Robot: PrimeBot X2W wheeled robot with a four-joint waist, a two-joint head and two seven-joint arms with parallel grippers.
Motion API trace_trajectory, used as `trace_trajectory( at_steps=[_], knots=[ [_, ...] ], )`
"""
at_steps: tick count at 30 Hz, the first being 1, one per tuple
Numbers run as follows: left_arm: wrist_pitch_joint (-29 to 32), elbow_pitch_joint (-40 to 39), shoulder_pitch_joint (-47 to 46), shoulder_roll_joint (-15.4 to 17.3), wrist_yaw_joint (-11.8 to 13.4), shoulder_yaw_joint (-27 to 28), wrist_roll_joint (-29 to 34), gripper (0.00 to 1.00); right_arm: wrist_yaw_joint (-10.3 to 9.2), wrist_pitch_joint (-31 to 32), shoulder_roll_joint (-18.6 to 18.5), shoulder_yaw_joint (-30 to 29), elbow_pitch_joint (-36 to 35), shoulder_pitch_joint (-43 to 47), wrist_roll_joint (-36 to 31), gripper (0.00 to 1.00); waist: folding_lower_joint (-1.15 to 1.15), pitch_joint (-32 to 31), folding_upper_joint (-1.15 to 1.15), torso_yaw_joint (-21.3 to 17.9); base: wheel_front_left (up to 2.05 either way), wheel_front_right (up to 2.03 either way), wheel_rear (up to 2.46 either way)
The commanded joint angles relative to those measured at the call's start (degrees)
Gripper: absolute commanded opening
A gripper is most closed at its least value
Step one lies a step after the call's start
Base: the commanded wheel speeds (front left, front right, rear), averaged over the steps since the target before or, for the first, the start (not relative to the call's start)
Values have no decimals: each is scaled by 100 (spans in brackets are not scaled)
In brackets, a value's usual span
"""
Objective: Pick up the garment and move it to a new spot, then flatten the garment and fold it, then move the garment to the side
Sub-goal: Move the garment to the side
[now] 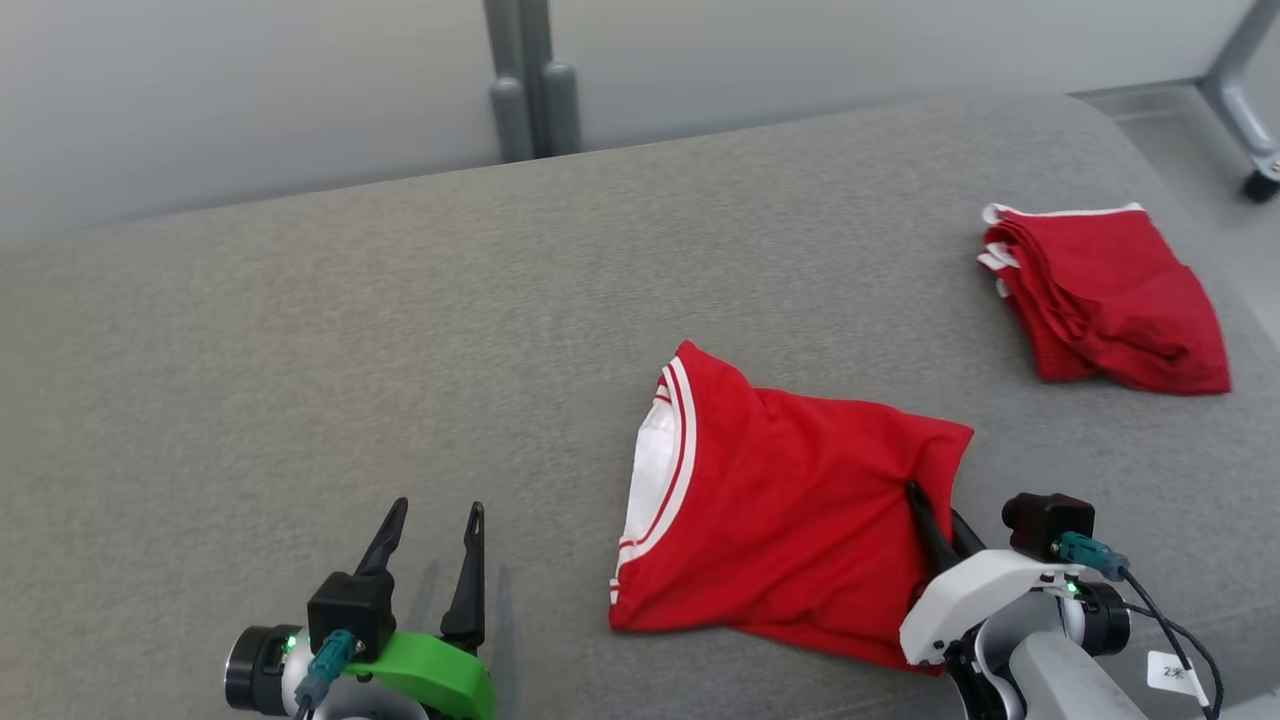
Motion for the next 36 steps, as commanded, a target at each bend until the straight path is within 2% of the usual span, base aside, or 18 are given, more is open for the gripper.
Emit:
trace_trajectory(
  at_steps=[1, 8, 14, 17, 26, 30, 36],
  knots=[
    [4, -39, -80, 20, 21, -23, -47, 100, -13, -14, -19, -3, -31, 100, -32, 0, 0, -123, 0, -1016, 0, 0, 0],
    [4, -119, -209, 21, -91, -182, 42, 100, -12, -14, -3, -66, -145, 202, 58, 0, 0, 24, 0, -1486, 0, 0, 0],
    [4, -137, -382, 22, -155, -269, 136, 100, -11, -14, 7, 8, -224, 148, 37, 0, 0, 240, 0, -1544, 0, 0, 0],
    [4, -139, -437, 22, -189, -345, 183, 100, -10, -14, -2, 155, -264, -12, -73, 0, 0, 403, 0, -1446, 0, 0, 0],
    [5, -112, -781, 27, -284, -397, 376, 100, -9, -14, -482, 820, -322, -1203, -399, 0, 0, 1009, 0, -835, 0, 0, 0],
    [5, -107, -829, 23, -314, -352, 417, 100, -10, -14, -791, 950, -335, -1846, -469, 0, 0, 1175, 0, -601, 0, 0, 0],
    [5, -125, -882, 23, -322, -385, 393, 100, -10, -14, -1433, 800, 109, -2655, -625, 0, 0, 1266, 0, -321, 0, 0, 0]
  ],
)
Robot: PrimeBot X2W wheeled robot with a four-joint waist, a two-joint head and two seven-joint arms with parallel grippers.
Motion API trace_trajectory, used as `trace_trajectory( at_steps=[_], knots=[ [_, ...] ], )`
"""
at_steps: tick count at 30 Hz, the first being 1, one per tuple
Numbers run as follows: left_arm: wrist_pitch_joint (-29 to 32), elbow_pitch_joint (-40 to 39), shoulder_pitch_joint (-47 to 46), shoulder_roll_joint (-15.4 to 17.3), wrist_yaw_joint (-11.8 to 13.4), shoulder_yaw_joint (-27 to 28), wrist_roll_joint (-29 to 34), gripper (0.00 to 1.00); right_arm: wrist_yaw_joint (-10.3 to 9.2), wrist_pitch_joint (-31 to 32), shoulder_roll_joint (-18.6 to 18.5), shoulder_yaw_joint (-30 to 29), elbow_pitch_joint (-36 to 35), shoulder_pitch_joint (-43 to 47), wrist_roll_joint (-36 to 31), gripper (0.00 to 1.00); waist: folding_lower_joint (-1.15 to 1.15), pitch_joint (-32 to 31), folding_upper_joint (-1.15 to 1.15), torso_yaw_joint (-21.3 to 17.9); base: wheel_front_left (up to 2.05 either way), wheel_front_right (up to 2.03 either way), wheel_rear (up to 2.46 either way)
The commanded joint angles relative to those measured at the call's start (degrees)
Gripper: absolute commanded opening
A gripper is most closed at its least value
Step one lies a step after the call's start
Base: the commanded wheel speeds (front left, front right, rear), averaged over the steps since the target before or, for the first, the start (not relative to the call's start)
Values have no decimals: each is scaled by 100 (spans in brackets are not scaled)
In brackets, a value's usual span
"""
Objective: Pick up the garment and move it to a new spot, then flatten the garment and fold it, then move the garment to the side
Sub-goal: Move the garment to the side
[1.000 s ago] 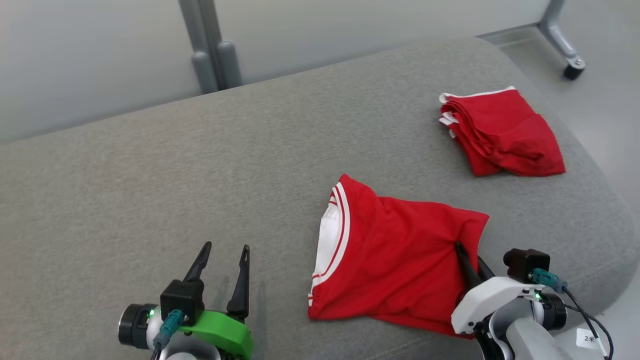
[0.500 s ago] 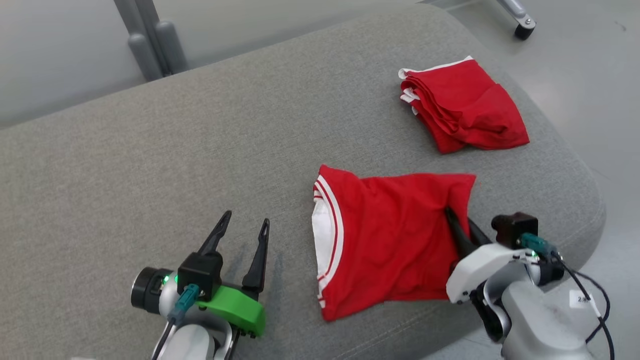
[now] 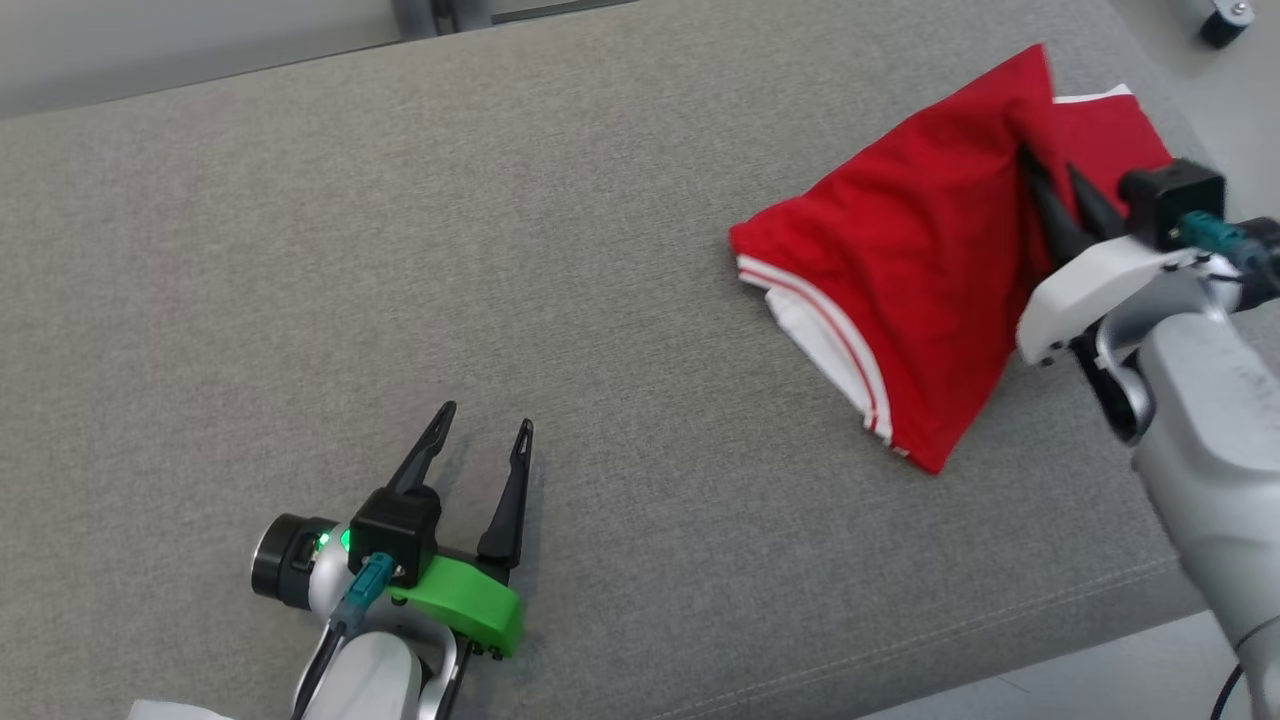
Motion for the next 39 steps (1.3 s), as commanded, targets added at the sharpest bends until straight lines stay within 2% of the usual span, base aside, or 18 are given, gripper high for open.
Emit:
trace_trajectory(
  at_steps=[1, 9, 14, 15, 16, 17, 18, 19, 25, 27, 31, 34, 39],
  knots=[
    [5, -17, -110, 30, 13, 3, -28, 100, -7, -14, -228, -106, 134, -239, -77, 0, 0, 206, 0, 304, 0, 0, 0],
    [5, -18, -134, 30, -57, -11, -22, 100, -8, 81, -1181, -254, 922, -946, -107, 0, 0, 257, 0, 548, 0, 0, 0],
    [5, -64, -207, 29, -90, 13, 43, 100, -8, 320, -1637, -267, 1444, -1441, -214, 0, 0, 456, 0, 760, 0, 0, 0],
    [5, -55, -212, 29, -89, 18, 57, 100, -8, 346, -1667, -315, 1557, -1511, -217, 13, 0, 494, 0, 800, 0, 0, 0],
    [5, -55, -212, 29, -89, 18, 57, 100, -8, 346, -1667, -315, 1557, -1511, -217, 13, 0, 494, 0, 800, 0, 0, 0],
    [5, -48, -228, 29, -91, 20, 55, 100, -8, 392, -1735, -333, 1670, -1561, -308, 37, 0, 529, 0, 838, 0, 0, 0],
    [5, -63, -254, 29, -93, 24, 57, 100, -9, 403, -1808, -365, 1788, -1606, -392, 85, 0, 569, 0, 874, 0, 0, 0],
    [5, -70, -264, 29, -75, 33, 60, 100, -10, 419, -1852, -481, 1940, -1661, -399, 100, 0, 610, 0, 917, 0, 0, 0],
    [5, -114, -352, 29, -10, 62, 83, 100, -10, 61, -2108, -1314, 2471, -1810, -1106, 100, 0, 765, 0, 1101, 0, 0, 0],
    [5, -105, -356, 29, 31, 91, 86, 100, -9, 7, -2018, -1662, 2437, -1746, -1339, 100, 0, 764, 0, 1132, 0, 0, 0],
    [5, -80, -305, 29, 194, 207, 100, 100, -9, -17, -1530, -2137, 1788, -1429, -1746, 100, 0, 646, 0, 1146, 0, 0, 0],
    [5, -114, -216, 27, 269, 291, 100, 100, -9, -14, -977, -2308, 1206, -999, -1940, 100, 0, 498, 0, 1121, 0, 0, 0],
    [5, -135, -40, 28, 315, 373, 30, 100, -9, -16, -138, -2221, 550, -258, -1856, 100, 0, 184, 0, 1071, 0, 0, 0]
  ],
)
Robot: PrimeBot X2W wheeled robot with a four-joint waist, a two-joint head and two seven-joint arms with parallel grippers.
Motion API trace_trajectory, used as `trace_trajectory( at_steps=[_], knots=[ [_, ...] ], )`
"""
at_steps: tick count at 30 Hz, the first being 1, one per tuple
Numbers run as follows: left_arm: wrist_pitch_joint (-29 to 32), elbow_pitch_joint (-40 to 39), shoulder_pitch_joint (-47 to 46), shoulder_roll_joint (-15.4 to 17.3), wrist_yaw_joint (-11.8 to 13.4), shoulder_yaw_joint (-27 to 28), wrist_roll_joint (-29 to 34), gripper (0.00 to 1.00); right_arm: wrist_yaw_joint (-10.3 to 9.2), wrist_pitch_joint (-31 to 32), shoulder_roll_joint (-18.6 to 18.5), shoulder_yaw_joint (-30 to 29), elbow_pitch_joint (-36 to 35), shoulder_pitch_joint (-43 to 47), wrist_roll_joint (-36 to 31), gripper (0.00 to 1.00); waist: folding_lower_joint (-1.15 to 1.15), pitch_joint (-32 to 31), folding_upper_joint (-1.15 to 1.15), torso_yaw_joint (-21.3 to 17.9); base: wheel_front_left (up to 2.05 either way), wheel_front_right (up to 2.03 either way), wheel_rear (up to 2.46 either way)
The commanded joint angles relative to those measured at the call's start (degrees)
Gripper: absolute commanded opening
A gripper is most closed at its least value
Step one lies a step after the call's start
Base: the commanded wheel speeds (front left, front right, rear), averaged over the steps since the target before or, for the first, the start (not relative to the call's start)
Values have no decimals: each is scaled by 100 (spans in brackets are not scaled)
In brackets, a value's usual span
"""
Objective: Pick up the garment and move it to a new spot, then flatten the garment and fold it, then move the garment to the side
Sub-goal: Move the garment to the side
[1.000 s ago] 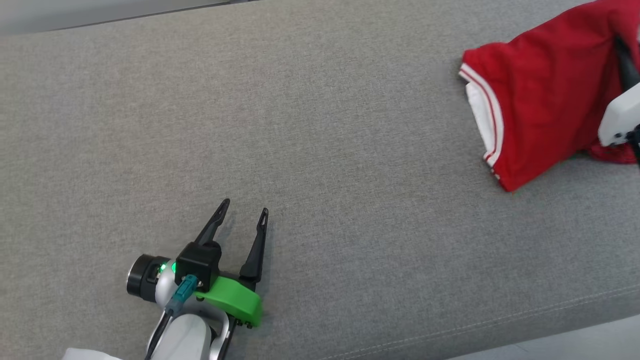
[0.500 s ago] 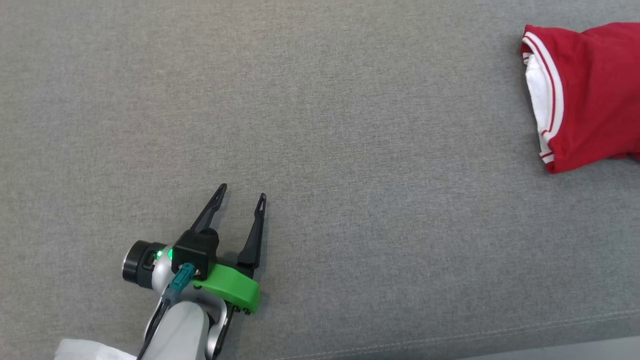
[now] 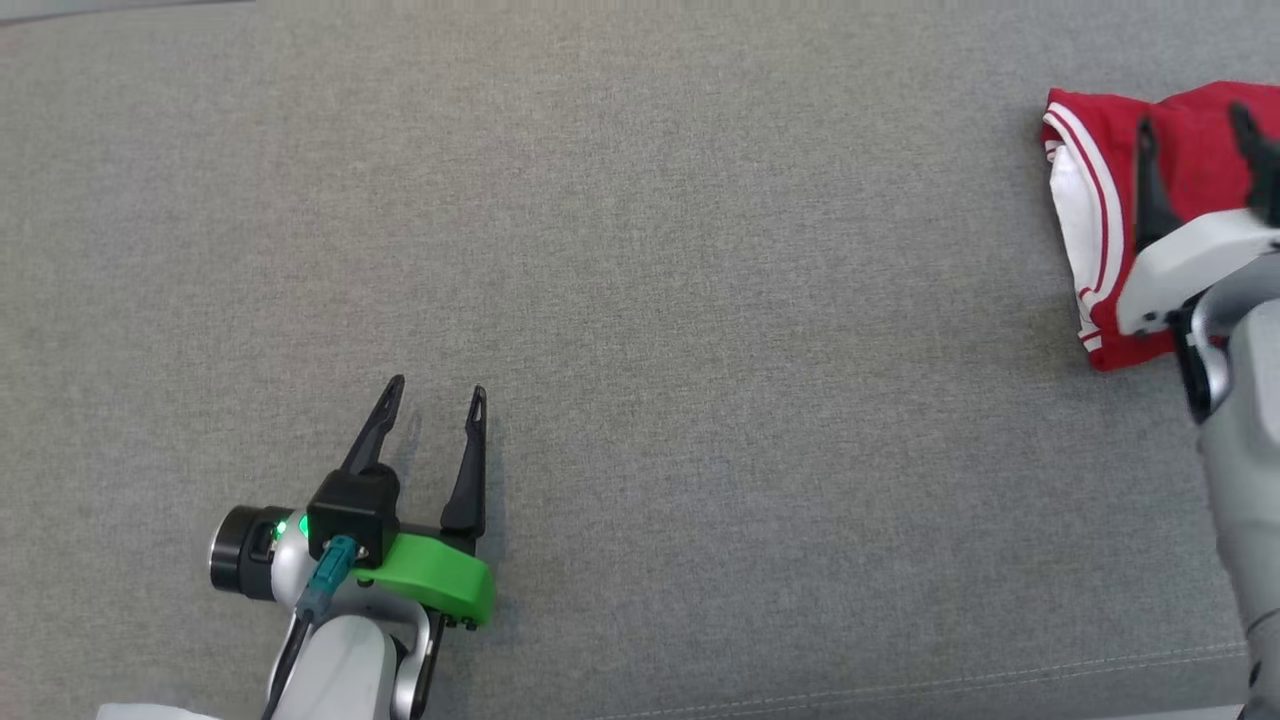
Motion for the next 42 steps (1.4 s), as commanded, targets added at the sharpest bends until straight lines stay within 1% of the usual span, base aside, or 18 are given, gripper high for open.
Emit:
trace_trajectory(
  at_steps=[1, 3, 9, 16, 23, 28, 34, 38, 42],
  knots=[
    [5, -8, 105, 26, 35, 26, -36, 100, -11, -20, 130, 60, -133, 257, 122, 100, 0, -240, 0, -50, 0, 0, 0],
    [5, 17, 158, 26, 59, 33, -51, 100, -11, -22, 371, 266, -348, 532, 210, 100, 0, -362, 0, -49, 0, 0, 0],
    [5, 89, 322, 26, 114, 127, -129, 100, -10, -21, 870, 644, -826, 1320, 710, 100, 0, -696, 0, -26, 0, 0, 0],
    [5, 184, 534, 26, 148, 277, -134, 100, -10, -22, 1192, 862, -1084, 2050, 965, 100, 0, -1051, 0, -21, 0, 0, 0],
    [5, 225, 713, 24, 230, 423, -298, 100, -10, -22, 1361, 781, -1201, 2508, 1112, 100, 0, -1312, 0, -10, 0, 0, 0],
    [5, 282, 864, 25, 268, 452, -350, 100, -10, -23, 1435, 804, -1243, 2762, 1084, 100, 0, -1540, 0, -21, 0, 0, 0],
    [5, 337, 1042, 24, 303, 541, -372, 100, -10, -23, 1455, 747, -1351, 2925, 1138, 100, 0, -1765, 0, -22, 0, 0, 0],
    [5, 414, 1127, 25, 317, 643, -317, 100, -10, -22, 1462, 805, -1378, 2972, 1102, 100, 0, -1866, 0, -8, 0, 0, 0],
    [5, 465, 1169, 25, 319, 721, -296, 100, -10, -22, 1465, 902, -1440, 3037, 1213, 100, 0, -1928, 0, 2, 0, 0, 0]
  ],
)
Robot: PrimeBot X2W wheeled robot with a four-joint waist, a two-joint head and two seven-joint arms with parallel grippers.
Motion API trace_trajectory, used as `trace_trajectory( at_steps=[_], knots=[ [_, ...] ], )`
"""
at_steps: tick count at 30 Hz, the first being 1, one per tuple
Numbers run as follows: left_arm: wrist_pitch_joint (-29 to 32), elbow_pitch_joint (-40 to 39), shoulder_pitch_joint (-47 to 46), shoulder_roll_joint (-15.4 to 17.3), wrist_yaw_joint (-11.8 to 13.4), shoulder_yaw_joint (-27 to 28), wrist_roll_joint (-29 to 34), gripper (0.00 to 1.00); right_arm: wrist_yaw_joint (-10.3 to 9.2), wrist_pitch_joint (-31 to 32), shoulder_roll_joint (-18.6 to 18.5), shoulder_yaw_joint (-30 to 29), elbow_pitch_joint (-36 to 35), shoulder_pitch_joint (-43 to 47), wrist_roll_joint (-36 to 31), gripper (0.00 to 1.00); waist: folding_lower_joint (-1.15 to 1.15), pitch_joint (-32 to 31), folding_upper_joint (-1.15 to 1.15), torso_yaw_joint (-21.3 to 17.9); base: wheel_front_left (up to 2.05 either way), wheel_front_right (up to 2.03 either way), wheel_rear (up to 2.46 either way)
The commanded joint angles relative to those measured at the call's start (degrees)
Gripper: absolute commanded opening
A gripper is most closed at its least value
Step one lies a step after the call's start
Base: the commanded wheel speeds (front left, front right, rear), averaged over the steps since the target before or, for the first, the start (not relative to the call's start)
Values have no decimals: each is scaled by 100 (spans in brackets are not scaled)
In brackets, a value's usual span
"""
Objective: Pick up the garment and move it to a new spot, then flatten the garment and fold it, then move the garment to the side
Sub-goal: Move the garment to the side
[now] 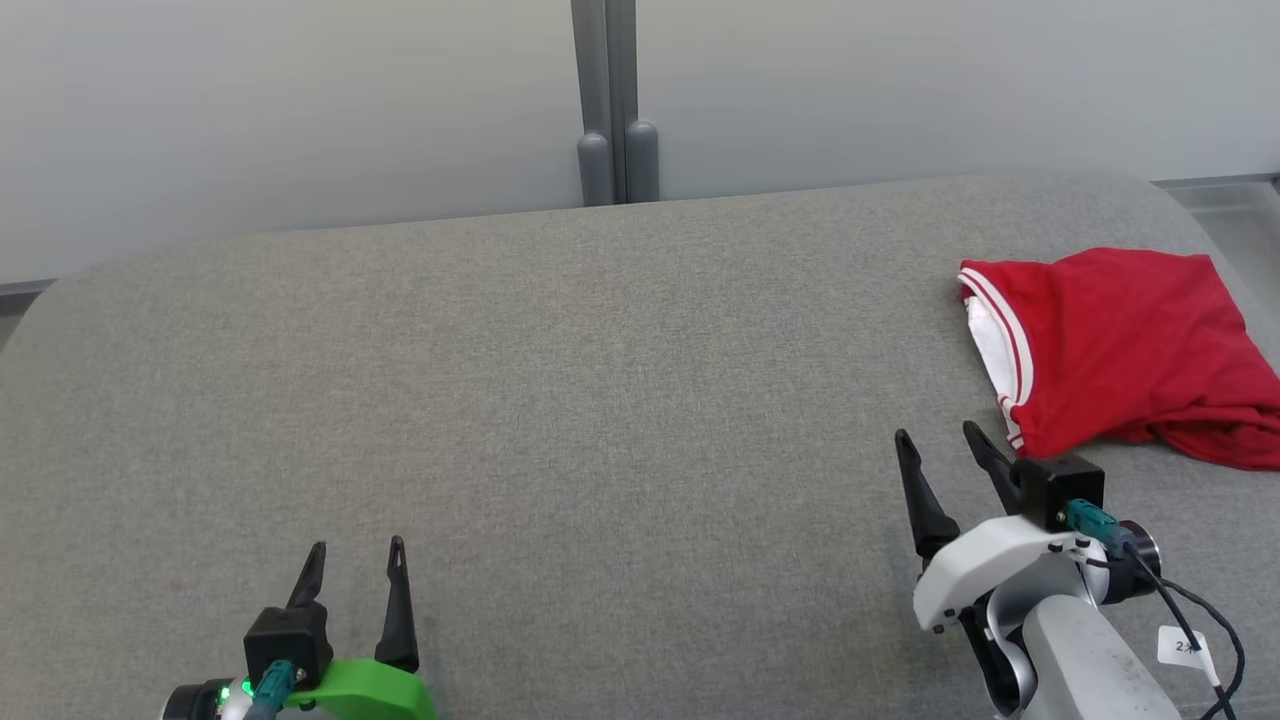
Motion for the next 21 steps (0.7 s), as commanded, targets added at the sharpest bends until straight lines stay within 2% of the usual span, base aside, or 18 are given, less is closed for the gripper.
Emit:
trace_trajectory(
  at_steps=[1, 7, 21],
  knots=[
    [5, 6, 76, 24, 7, 21, 15, 100, -9, -22, -10, 16, -32, 107, 50, 100, 0, -18, 0, 6, 0, 0, 0],
    [5, -14, 87, 24, 40, 98, 31, 100, -9, -21, -8, 61, -110, 170, 101, 100, 0, -52, 0, 29, 0, 0, 0],
    [5, 42, -16, 24, 75, 247, 28, 100, -9, -22, -11, 51, -106, 199, -329, 100, 0, -11, 0, -29, 0, 0, 0]
  ],
)
